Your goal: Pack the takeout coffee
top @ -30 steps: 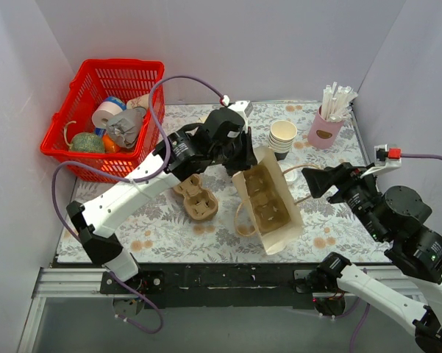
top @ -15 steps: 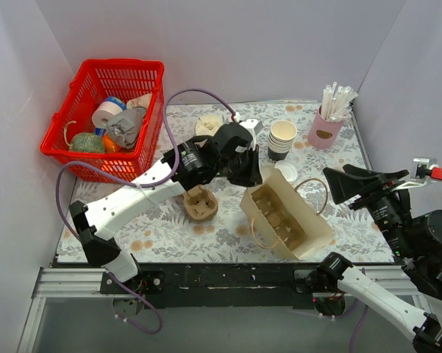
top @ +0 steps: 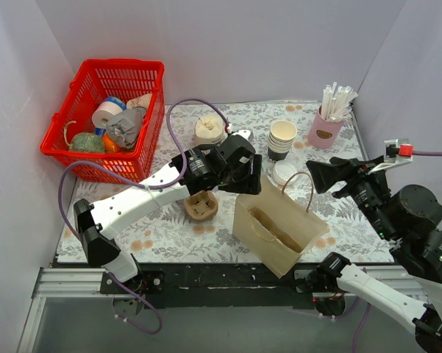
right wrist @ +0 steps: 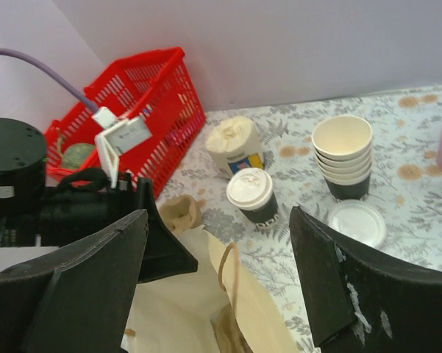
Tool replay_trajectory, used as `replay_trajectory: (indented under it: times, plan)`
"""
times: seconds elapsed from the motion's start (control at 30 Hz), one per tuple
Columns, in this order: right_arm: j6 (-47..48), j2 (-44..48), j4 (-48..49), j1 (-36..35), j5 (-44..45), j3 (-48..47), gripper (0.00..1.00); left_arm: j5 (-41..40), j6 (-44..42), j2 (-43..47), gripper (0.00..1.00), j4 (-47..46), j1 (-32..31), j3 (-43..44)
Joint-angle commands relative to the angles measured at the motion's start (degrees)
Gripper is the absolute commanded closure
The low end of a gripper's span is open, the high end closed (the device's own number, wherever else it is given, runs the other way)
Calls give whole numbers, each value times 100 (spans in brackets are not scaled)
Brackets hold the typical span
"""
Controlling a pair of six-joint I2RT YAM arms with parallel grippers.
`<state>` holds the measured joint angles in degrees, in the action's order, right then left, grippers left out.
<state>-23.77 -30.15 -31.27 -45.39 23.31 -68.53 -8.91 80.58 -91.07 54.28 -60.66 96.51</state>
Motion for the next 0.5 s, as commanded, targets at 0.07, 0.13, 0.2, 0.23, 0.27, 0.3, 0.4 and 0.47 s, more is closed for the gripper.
replay_trajectory:
  times: [0.07, 0.13, 0.2, 0.23, 0.27, 0.3, 0.4, 0.47]
  plan:
    - [-515, -814, -1231, -5, 929, -976, 12, -577, -24, 308, 10, 39, 2, 298]
    - [-558, -1140, -1739, -5, 1043, -1354, 10, -700, -60, 501, 2, 4, 2, 281]
    - [-506, -1641, -1926, -5, 1114, -1714, 9, -814, -42, 764, 2, -58, 2, 149]
    - [-436, -1791, -1927, -5, 1132, -1812, 8, -928, -16, 888, 2, -84, 2, 71]
    - [-366, -2053, -1901, -5, 1106, -1926, 7, -1016, 19, 1002, 2, -84, 2, -96]
    - [-339, -2187, -1909, -5, 1097, -2092, 7, -1138, 80, 1108, 2, -67, 2, -228]
    - [-182, -2679, -1743, 3, 921, -2708, 6, -1780, 397, 1722, 2, -40, 11, -806]
    - [170, -3047, -1472, 21, 877, -2981, 5, -2017, 555, 2275, 2, -93, 11, -1141]
